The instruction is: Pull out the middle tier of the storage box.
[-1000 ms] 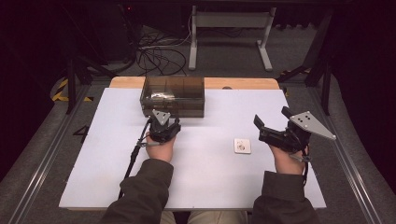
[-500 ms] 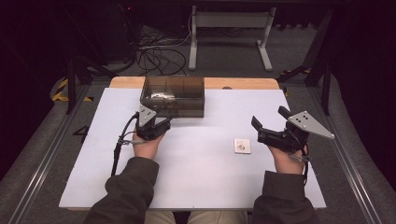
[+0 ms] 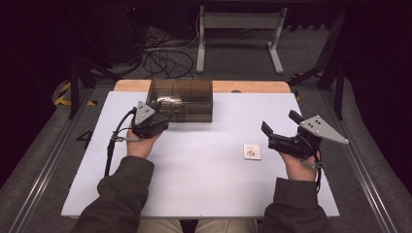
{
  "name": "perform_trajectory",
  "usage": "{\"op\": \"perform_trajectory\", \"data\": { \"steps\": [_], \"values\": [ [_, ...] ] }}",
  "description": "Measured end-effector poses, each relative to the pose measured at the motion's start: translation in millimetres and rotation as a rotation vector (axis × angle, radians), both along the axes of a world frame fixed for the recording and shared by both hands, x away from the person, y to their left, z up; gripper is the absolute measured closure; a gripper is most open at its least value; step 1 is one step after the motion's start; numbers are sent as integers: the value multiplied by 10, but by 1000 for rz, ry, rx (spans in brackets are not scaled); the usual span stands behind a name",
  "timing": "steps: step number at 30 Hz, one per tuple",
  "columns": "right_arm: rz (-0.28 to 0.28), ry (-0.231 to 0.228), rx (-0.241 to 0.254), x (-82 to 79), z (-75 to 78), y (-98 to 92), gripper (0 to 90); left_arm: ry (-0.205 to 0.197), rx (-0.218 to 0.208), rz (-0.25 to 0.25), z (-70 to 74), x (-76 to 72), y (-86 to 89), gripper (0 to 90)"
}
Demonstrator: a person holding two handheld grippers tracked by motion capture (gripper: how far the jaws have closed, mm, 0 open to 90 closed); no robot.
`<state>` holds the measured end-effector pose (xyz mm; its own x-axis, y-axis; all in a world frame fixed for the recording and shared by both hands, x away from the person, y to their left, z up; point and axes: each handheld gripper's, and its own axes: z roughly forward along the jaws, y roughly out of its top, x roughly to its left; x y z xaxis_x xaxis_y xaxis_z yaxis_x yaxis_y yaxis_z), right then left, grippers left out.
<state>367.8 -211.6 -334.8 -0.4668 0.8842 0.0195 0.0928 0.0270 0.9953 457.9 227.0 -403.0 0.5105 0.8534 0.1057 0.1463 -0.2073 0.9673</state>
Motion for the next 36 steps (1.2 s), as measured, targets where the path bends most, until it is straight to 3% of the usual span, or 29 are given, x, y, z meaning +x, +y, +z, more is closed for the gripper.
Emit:
{"op": "perform_trajectory", "data": {
  "steps": [5, 9, 13, 31, 36],
  "values": [
    [-1, 1, 2, 2, -1, -4, 29, 33, -17, -29, -47, 60, 76, 462],
    [5, 1, -1, 4, -3, 1, 29, 39, 7, -39, -107, 118, 93, 486],
    [12, 1, 1, 4, -5, -4, 30, 36, 33, -57, -168, 172, 107, 512],
    [24, -7, -8, 18, -19, -18, 36, 16, 58, -101, -349, 353, 160, 552],
    [23, 0, -11, 20, -24, -12, 37, 30, 69, -108, -393, 373, 147, 569]
  ]
}}
